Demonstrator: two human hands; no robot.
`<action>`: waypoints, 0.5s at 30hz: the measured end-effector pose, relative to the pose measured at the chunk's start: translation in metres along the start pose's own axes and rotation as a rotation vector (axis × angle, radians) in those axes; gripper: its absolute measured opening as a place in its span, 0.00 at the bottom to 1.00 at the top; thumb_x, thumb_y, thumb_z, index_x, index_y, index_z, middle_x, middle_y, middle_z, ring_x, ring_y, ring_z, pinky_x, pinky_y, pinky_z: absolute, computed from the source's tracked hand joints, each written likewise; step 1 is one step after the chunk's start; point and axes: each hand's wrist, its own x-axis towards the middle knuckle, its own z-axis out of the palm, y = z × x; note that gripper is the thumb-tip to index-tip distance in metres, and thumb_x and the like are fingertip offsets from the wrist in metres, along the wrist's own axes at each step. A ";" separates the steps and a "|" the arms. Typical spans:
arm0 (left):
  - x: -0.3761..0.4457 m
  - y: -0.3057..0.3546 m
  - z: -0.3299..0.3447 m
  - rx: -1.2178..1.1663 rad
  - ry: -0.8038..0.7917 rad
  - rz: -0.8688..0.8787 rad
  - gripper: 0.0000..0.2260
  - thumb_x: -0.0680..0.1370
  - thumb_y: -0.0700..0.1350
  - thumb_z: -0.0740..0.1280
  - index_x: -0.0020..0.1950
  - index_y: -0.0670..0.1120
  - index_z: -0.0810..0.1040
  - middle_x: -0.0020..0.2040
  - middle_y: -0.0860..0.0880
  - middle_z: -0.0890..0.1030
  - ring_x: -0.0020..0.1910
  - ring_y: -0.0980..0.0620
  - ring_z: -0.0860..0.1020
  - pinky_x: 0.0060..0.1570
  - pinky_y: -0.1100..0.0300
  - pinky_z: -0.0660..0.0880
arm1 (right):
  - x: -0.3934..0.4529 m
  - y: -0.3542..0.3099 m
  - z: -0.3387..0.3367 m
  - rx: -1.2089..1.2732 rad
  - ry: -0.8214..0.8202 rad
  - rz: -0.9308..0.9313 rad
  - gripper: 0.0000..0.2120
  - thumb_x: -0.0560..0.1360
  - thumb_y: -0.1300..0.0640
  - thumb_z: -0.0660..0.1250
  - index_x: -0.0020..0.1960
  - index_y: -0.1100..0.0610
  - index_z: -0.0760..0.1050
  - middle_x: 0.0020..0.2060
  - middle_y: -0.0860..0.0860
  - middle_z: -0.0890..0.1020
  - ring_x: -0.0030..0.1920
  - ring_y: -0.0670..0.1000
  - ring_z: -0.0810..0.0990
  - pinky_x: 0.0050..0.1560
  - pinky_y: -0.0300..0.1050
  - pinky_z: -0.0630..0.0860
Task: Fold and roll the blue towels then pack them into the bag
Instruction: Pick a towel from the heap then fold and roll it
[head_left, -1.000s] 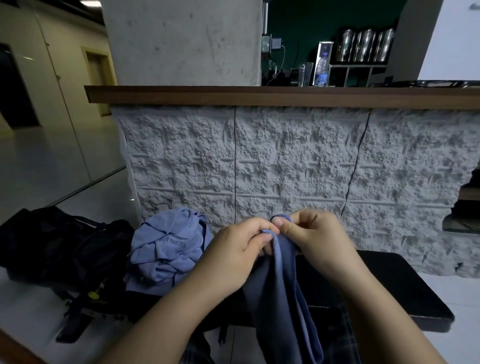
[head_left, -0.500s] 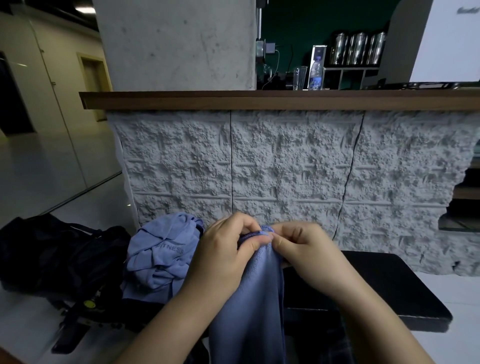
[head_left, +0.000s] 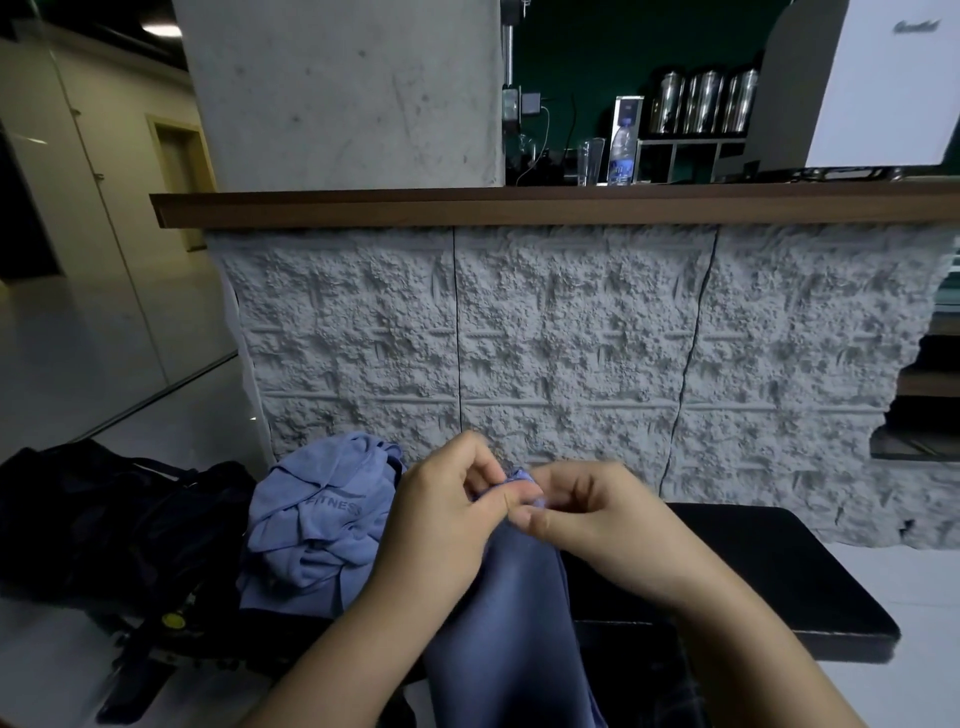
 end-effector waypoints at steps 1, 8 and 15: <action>0.000 0.000 0.000 -0.019 -0.005 -0.010 0.14 0.67 0.42 0.76 0.30 0.50 0.72 0.26 0.56 0.74 0.27 0.60 0.70 0.30 0.65 0.66 | 0.001 0.002 0.000 0.021 0.028 -0.003 0.04 0.75 0.63 0.69 0.47 0.63 0.81 0.43 0.54 0.84 0.45 0.45 0.78 0.50 0.41 0.74; -0.002 -0.010 -0.015 0.092 -0.257 0.057 0.12 0.67 0.61 0.67 0.45 0.57 0.74 0.42 0.59 0.79 0.46 0.60 0.77 0.50 0.66 0.69 | -0.004 0.008 -0.012 0.172 0.194 0.006 0.07 0.76 0.66 0.63 0.45 0.61 0.80 0.39 0.55 0.85 0.40 0.48 0.81 0.42 0.39 0.77; 0.011 -0.021 -0.034 0.937 -0.568 0.013 0.09 0.77 0.55 0.64 0.41 0.54 0.66 0.47 0.61 0.68 0.60 0.58 0.65 0.67 0.51 0.51 | -0.011 0.004 -0.033 0.075 0.372 -0.011 0.08 0.77 0.65 0.63 0.44 0.58 0.79 0.35 0.47 0.83 0.37 0.43 0.78 0.40 0.36 0.74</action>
